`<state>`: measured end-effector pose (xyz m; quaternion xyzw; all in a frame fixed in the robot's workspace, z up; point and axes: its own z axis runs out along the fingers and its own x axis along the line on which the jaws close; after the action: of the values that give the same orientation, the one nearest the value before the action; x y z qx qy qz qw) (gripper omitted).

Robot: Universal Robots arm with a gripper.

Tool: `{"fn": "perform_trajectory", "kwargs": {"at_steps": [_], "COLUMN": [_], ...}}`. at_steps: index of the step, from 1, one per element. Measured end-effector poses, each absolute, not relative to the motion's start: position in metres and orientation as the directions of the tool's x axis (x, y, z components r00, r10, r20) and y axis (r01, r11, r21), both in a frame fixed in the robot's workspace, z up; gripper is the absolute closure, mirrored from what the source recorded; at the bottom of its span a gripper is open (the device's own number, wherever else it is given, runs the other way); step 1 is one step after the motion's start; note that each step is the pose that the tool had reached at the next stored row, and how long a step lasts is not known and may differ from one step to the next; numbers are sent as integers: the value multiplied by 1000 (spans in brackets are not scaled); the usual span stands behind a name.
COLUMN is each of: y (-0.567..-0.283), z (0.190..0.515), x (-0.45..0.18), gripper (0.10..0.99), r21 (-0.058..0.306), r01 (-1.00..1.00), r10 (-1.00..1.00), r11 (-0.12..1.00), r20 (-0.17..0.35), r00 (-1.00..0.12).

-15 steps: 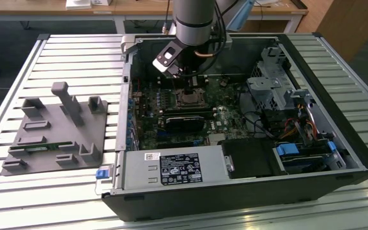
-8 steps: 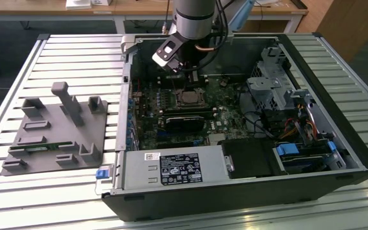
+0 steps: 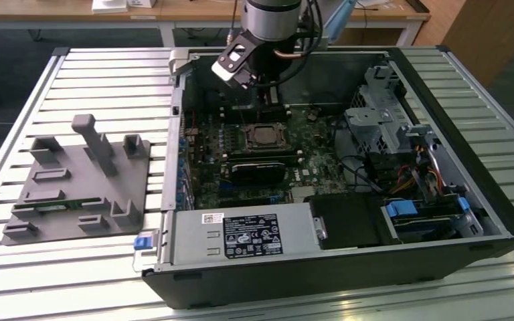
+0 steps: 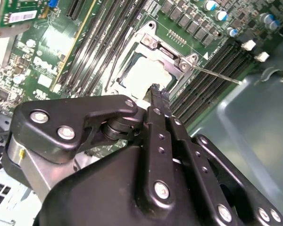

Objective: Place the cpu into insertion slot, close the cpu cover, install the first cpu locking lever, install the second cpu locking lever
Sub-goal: 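Install the first cpu locking lever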

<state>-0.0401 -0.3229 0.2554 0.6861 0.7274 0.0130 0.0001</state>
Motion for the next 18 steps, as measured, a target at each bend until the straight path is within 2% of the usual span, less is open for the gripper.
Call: {"fn": "perform_trajectory", "kwargs": {"at_steps": [8,18], "y": [-323,-323], "z": [265,265], "x": [-40,-40], "gripper": [980,980], "r21": [19,19], "r01": [998,970], "r10": [998,970], "r11": [67,242], "r20": [17,17], "r00": [-68,-243]}}
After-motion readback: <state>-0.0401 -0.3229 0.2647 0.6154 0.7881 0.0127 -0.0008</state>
